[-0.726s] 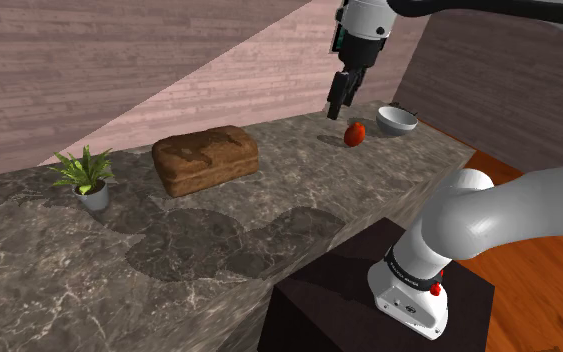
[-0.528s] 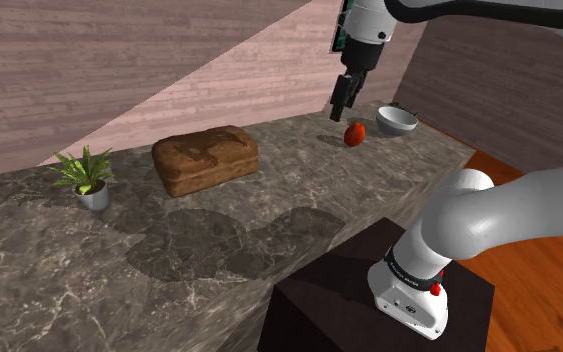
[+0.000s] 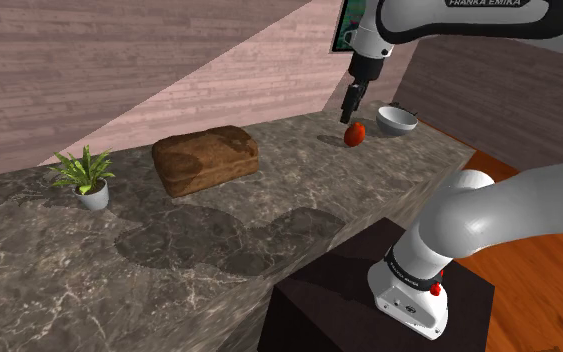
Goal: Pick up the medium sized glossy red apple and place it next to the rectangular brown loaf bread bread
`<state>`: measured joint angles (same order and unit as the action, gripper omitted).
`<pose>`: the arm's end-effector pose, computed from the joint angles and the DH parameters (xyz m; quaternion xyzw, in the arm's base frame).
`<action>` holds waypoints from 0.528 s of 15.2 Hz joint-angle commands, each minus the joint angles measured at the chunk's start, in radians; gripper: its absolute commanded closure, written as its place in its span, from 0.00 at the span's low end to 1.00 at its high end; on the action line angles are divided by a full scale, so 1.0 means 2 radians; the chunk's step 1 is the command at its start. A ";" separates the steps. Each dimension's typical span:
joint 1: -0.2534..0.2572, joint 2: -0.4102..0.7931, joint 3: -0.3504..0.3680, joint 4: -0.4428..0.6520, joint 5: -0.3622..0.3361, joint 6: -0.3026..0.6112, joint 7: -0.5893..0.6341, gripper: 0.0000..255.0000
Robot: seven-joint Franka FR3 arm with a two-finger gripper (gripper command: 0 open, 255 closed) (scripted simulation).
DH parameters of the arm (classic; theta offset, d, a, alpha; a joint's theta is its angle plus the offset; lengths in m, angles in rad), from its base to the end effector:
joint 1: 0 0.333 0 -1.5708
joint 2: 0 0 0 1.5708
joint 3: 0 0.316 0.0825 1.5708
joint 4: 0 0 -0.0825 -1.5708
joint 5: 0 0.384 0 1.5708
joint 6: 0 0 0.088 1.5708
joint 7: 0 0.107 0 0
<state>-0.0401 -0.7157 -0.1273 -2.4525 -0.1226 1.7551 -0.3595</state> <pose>0.3312 -0.0736 0.5358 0.9924 0.1217 0.0028 0.0199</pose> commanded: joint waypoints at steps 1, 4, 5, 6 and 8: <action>-0.007 0.014 -0.024 -0.002 -0.016 0.018 -0.031 0.00; -0.016 0.042 -0.057 0.000 -0.033 0.046 -0.071 0.00; -0.018 0.053 -0.068 0.002 -0.038 0.055 -0.085 0.00; -0.020 0.064 -0.079 0.005 -0.043 0.065 -0.098 0.00; -0.023 0.089 -0.100 0.013 -0.050 0.084 -0.125 0.00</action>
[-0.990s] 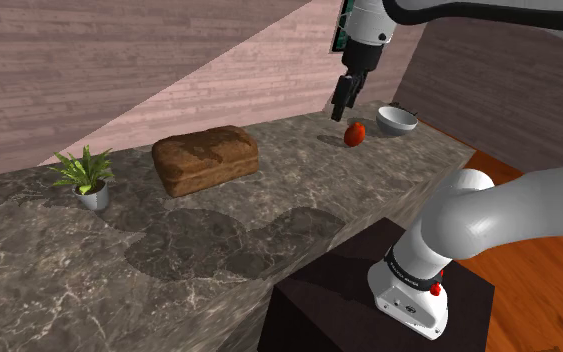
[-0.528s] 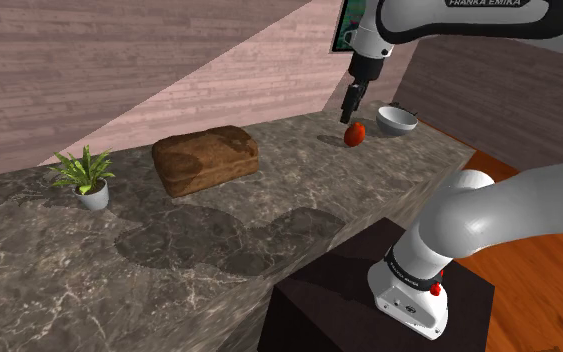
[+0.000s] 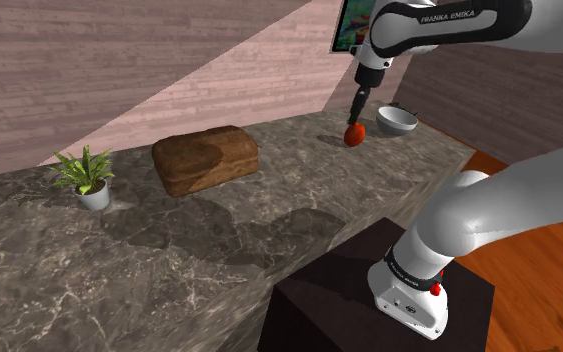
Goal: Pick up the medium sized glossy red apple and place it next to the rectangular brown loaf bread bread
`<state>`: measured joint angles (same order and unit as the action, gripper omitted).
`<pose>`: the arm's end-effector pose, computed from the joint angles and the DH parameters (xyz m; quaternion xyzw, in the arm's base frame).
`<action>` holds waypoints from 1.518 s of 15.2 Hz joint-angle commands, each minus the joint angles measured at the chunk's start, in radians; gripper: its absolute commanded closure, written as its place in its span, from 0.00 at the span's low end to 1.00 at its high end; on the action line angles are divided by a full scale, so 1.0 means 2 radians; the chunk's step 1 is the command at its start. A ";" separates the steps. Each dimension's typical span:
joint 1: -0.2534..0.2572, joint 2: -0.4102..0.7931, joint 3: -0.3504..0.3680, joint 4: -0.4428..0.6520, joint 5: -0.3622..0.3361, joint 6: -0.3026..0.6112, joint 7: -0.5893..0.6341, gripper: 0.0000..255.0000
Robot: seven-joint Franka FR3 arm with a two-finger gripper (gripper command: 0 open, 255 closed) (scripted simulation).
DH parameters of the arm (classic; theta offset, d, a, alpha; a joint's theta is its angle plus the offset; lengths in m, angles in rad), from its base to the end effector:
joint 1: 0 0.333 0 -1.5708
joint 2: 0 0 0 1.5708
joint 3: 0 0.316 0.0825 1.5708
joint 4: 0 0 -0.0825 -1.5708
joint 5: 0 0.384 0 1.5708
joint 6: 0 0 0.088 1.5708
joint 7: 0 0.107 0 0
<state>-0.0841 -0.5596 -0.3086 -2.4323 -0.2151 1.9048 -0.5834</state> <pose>0.3513 -0.1720 0.4937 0.9882 0.1512 -0.0022 0.0222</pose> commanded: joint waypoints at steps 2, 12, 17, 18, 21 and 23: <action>-0.003 0.038 -0.032 0.013 -0.008 0.028 -0.041 0.00; -0.002 0.211 -0.132 0.105 0.033 0.111 -0.200 0.00; -0.016 0.318 -0.161 0.176 0.102 0.134 -0.297 0.00; -0.019 0.328 -0.161 0.183 0.108 0.135 -0.305 0.00; -0.022 0.339 -0.160 0.174 0.117 0.154 -0.311 0.00; -0.024 0.348 -0.159 0.168 0.123 0.166 -0.316 0.00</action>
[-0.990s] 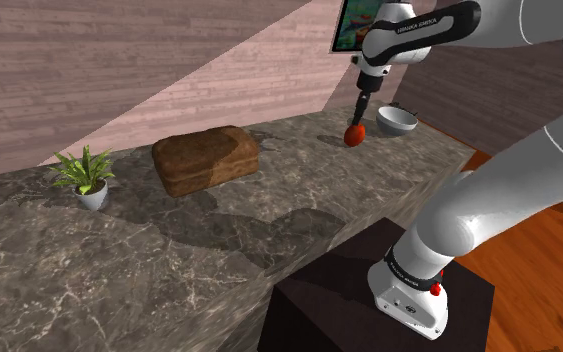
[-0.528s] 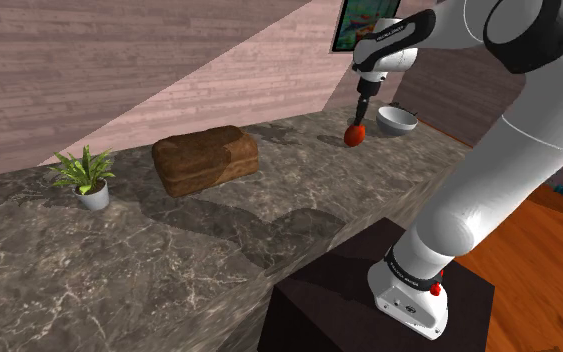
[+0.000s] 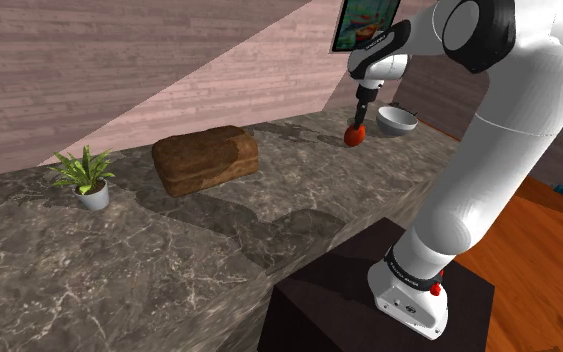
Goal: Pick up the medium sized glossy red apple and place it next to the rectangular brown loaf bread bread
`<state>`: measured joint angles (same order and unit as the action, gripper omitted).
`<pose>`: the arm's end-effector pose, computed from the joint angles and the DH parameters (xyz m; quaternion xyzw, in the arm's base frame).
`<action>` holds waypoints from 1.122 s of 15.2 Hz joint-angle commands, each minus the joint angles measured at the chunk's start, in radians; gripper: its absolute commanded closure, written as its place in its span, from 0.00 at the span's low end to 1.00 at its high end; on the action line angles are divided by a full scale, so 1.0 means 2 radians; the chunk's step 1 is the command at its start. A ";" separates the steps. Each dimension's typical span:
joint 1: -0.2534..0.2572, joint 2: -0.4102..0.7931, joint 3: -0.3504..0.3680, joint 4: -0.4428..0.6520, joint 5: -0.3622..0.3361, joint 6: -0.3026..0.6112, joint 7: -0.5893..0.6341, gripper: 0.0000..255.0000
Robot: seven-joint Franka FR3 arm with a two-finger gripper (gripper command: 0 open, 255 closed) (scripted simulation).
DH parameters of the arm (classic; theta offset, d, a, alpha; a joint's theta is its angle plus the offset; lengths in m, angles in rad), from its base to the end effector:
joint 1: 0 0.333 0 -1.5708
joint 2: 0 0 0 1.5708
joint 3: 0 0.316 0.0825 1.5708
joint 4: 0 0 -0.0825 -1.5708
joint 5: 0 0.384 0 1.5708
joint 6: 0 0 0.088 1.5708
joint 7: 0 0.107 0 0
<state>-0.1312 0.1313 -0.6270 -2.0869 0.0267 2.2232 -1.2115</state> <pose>0.4161 -0.3850 0.3770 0.9751 0.2194 -0.0146 0.0280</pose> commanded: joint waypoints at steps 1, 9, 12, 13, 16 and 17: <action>-0.001 0.007 0.001 -0.007 0.005 0.013 -0.004 0.00; -0.003 0.014 0.002 -0.011 0.011 0.022 -0.008 0.00; -0.003 0.014 0.002 -0.011 0.011 0.022 -0.008 1.00; -0.003 0.014 0.002 -0.011 0.011 0.022 -0.007 1.00; -0.003 0.014 0.002 -0.011 0.011 0.022 -0.007 1.00; -0.003 0.014 0.002 -0.011 0.011 0.022 -0.007 1.00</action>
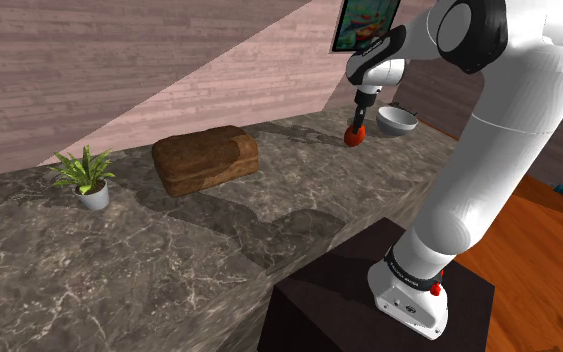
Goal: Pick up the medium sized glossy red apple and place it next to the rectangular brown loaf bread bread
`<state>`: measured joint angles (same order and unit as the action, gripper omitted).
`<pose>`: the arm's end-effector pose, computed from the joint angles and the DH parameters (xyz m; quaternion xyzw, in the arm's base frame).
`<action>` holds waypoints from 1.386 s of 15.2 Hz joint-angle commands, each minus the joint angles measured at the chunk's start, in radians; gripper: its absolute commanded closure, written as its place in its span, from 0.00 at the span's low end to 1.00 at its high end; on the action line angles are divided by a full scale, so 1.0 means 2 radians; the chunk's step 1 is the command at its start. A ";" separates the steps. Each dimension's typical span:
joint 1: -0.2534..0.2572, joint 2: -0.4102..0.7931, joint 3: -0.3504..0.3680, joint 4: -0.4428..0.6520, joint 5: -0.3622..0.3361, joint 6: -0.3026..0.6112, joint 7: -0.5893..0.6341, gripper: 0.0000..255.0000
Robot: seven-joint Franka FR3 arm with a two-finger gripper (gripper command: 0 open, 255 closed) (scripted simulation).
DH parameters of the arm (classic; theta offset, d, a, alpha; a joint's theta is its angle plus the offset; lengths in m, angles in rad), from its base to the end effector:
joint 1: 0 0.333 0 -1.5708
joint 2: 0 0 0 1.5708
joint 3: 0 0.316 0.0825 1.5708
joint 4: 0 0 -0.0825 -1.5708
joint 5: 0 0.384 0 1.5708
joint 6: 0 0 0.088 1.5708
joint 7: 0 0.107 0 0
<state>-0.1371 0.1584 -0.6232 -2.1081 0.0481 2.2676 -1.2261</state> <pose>0.4153 -0.3853 0.3588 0.9751 0.2195 -0.0142 0.0284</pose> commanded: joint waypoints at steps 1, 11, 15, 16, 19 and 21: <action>0.000 0.000 0.000 0.000 0.000 0.000 0.000 1.00; 0.006 -0.031 -0.004 0.024 -0.023 -0.050 0.014 1.00; 0.007 -0.044 -0.005 0.039 -0.032 -0.075 0.019 1.00; 0.008 -0.046 -0.005 0.043 -0.034 -0.082 0.020 1.00; 0.009 -0.055 -0.005 0.056 -0.039 -0.101 0.023 1.00; 0.010 -0.059 -0.005 0.065 -0.042 -0.114 0.025 1.00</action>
<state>-0.1197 0.0478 -0.6331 -1.9849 -0.0305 2.0539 -1.1810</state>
